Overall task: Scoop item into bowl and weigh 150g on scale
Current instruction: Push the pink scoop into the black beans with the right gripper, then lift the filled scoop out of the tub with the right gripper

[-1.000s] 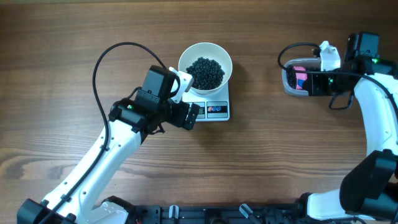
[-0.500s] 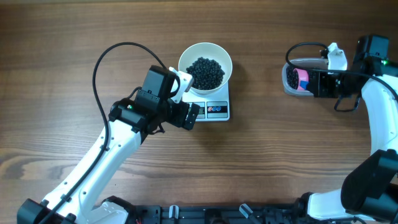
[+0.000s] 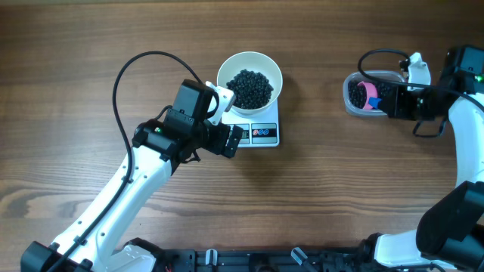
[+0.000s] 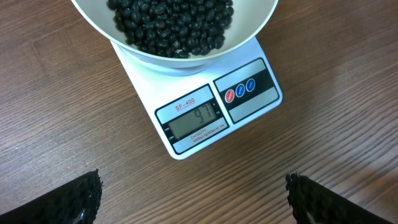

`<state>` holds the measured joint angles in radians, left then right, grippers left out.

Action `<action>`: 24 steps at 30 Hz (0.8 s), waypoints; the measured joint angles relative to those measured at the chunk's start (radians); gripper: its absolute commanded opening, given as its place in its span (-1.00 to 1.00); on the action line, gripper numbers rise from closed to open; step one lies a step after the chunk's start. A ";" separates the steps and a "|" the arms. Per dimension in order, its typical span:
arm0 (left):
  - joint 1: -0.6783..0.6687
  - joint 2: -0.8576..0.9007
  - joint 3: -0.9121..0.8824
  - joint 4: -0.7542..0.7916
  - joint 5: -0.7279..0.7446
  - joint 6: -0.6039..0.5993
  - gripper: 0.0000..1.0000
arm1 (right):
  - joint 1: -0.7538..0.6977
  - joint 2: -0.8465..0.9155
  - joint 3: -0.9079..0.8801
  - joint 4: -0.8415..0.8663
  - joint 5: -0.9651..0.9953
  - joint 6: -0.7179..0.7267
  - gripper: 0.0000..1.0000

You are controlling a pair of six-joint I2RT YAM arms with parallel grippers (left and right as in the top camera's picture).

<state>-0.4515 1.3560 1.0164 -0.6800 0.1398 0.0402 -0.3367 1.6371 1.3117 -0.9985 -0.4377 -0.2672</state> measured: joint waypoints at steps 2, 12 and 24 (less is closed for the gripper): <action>0.000 0.000 0.000 0.000 0.000 0.000 1.00 | -0.006 0.000 0.000 -0.003 -0.011 0.000 -0.91; 0.000 0.000 0.000 0.000 0.000 0.000 1.00 | -0.029 0.000 0.000 -0.007 -0.042 0.000 -0.91; 0.000 0.000 0.000 0.000 0.000 0.000 1.00 | -0.097 0.000 0.000 -0.008 -0.067 0.032 -0.92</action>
<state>-0.4515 1.3560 1.0164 -0.6800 0.1402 0.0402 -0.4339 1.6371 1.3117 -1.0065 -0.5049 -0.2356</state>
